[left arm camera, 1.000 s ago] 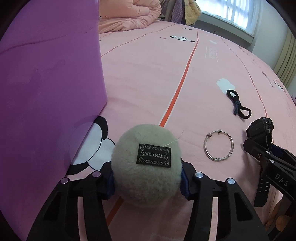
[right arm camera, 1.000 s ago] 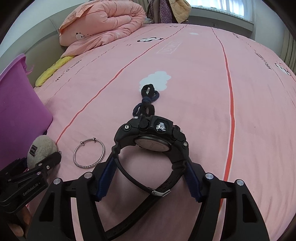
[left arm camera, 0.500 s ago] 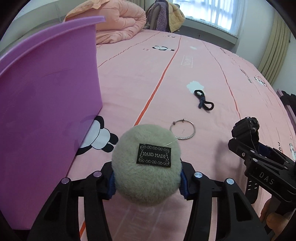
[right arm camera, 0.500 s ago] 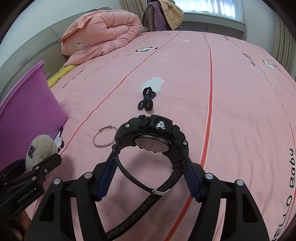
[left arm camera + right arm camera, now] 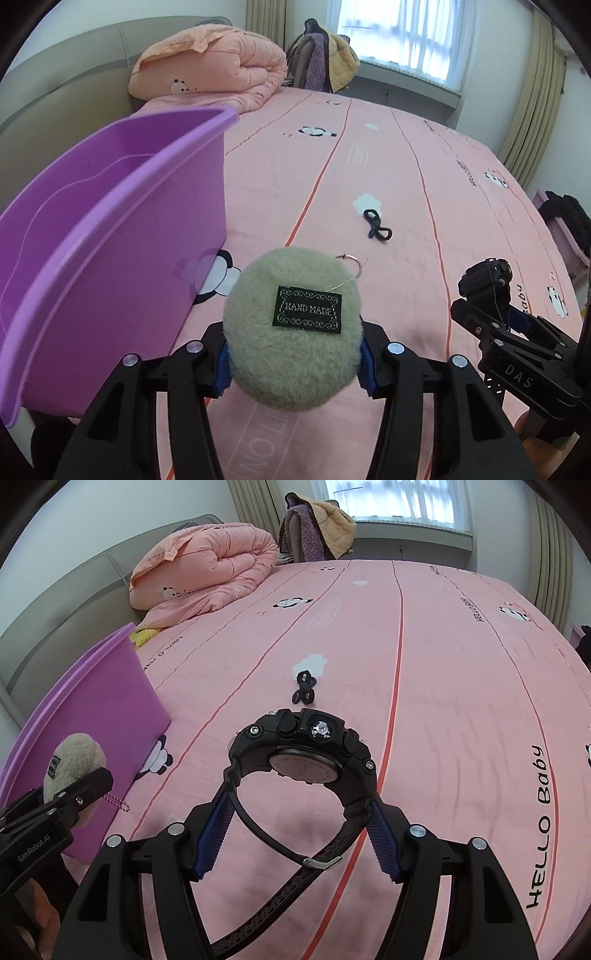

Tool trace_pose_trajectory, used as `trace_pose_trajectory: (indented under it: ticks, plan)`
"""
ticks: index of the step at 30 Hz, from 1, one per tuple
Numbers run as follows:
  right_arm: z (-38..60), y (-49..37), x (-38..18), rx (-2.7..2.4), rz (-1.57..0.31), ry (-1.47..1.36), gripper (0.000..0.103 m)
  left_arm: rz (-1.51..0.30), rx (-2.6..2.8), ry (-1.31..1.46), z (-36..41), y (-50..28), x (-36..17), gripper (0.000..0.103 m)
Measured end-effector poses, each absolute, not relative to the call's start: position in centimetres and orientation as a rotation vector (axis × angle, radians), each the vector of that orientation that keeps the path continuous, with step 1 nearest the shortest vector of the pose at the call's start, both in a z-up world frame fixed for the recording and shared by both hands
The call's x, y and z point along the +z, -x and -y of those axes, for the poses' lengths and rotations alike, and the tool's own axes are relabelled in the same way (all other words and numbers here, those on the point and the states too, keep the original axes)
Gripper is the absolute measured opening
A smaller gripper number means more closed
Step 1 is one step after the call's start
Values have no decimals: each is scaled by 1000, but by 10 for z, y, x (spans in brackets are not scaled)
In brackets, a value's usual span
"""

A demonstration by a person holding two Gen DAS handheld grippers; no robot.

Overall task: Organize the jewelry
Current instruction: 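Carry pouch and watch over the purple tub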

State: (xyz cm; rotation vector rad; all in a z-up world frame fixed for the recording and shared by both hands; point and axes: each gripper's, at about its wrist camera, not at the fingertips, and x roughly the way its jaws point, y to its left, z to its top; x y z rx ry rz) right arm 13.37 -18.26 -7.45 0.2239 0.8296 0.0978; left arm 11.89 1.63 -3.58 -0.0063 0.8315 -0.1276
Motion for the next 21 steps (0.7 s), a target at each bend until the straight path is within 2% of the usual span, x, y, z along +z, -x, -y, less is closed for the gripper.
trace_pose_trajectory:
  ticks: [11, 21]
  plan:
    - [146, -119, 4, 162, -696, -187, 65, -666, -146, 35, -40, -93, 49, 50]
    - [66, -143, 48, 324, -647, -158, 65, -610, 10, 25, -119, -99, 85, 50]
